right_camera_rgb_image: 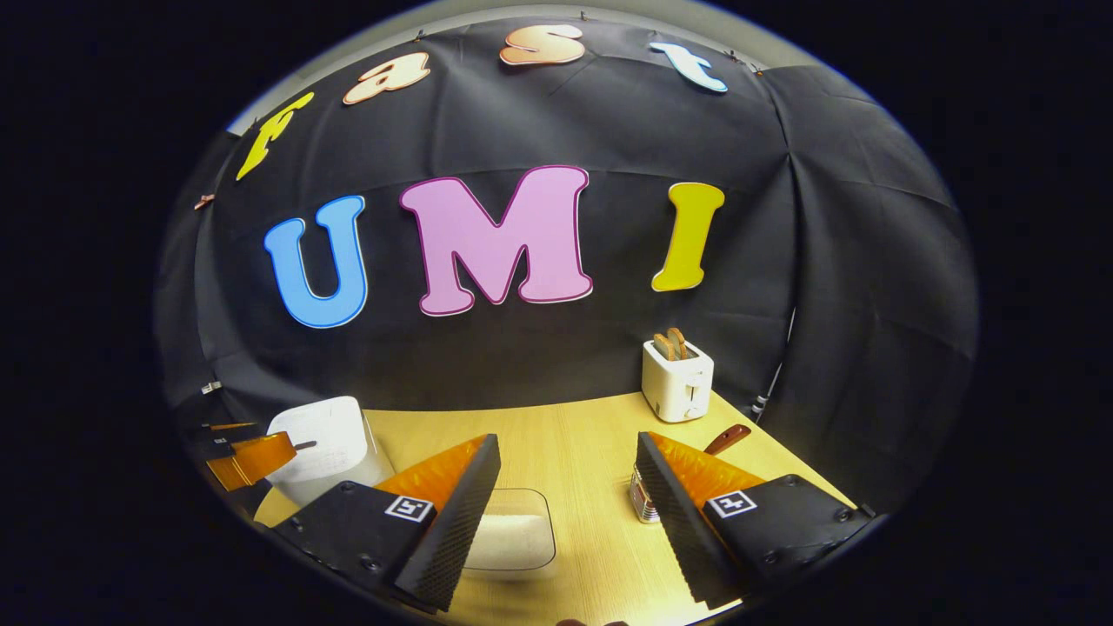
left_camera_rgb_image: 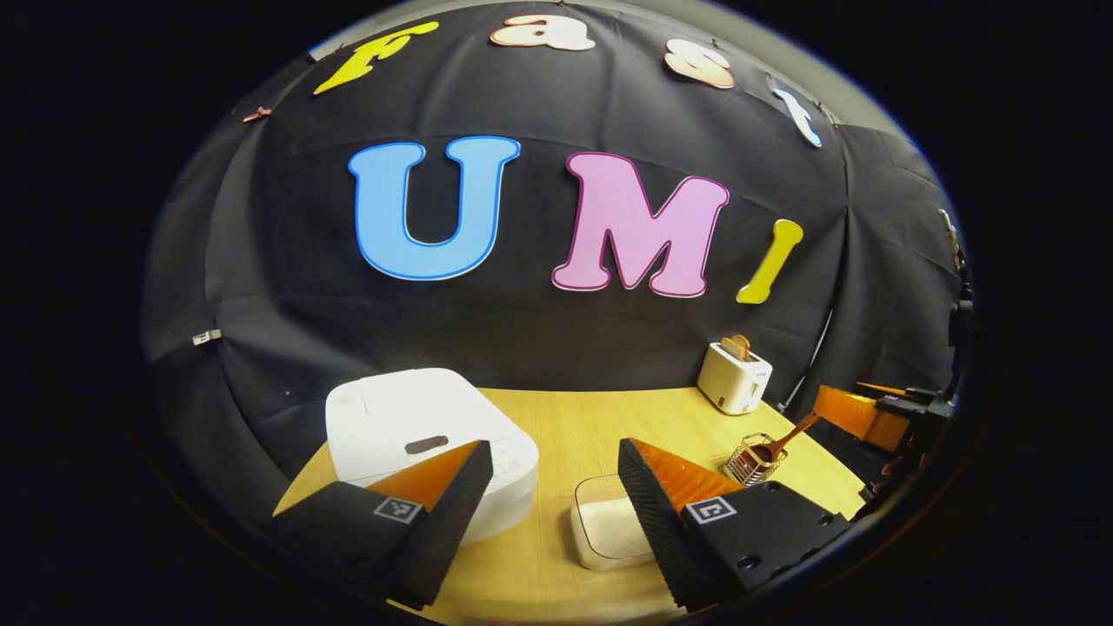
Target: Close the left gripper, press the button to open the rice cooker; take a wooden spoon from the chopstick holder with the right hand, scoop a spoonful of rice and pour it into the rice cooker, then put the wooden spoon back into the chopstick holder.
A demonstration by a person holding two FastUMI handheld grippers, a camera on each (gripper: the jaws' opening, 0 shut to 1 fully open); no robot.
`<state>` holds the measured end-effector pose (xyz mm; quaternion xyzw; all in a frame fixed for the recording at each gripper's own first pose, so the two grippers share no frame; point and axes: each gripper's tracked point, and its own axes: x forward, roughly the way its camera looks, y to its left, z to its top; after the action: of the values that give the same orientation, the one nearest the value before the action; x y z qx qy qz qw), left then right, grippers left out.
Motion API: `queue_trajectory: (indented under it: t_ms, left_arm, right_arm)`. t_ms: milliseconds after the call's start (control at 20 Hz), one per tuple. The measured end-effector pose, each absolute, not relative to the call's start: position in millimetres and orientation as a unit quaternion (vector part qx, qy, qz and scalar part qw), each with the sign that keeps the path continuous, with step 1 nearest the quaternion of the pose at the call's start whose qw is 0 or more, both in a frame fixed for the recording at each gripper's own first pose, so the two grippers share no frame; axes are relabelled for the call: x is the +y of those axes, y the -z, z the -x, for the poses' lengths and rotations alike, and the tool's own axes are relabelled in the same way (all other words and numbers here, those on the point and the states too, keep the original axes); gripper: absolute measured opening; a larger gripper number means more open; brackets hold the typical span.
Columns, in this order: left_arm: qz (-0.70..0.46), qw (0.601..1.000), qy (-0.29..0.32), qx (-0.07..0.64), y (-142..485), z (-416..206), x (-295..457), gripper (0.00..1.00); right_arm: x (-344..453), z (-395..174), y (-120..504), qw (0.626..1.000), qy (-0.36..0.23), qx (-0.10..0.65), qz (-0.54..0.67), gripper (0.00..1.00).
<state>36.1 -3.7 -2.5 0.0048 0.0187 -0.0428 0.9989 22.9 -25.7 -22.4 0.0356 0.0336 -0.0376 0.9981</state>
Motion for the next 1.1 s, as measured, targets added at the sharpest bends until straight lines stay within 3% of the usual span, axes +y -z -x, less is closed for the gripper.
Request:
queue_trajectory:
  t_ms: [150,400,500,600,700,800,1100]
  left_arm:
    - [-0.012,0.999,0.047,0.017,-3,-43,4,0.85]
    - [-0.019,1.000,0.015,0.009,-20,-64,39,0.59]
    - [-0.028,1.000,0.011,0.005,-29,-76,50,0.39]
    - [-0.032,0.999,-0.019,0.017,-29,-89,72,0.29]
    - [-0.028,0.999,-0.035,0.021,-30,-103,89,0.08]
    - [-0.003,0.999,-0.023,0.044,-20,-118,92,0.05]
    - [0.048,0.984,-0.065,0.158,43,-156,133,0.05]
  right_arm:
    - [-34,-24,28,0.997,0.051,0.041,-0.039,0.98]
    - [-46,-25,34,0.995,0.069,0.050,-0.053,0.98]
    - [-54,-23,35,0.994,0.081,0.050,-0.051,0.98]
    - [-59,-22,36,0.993,0.089,0.049,-0.052,0.98]
    - [-64,-19,36,0.993,0.098,0.050,-0.053,0.99]
    - [-71,-16,39,0.991,0.108,0.052,-0.056,0.99]
    - [-86,-10,43,0.988,0.132,0.056,-0.063,0.99]
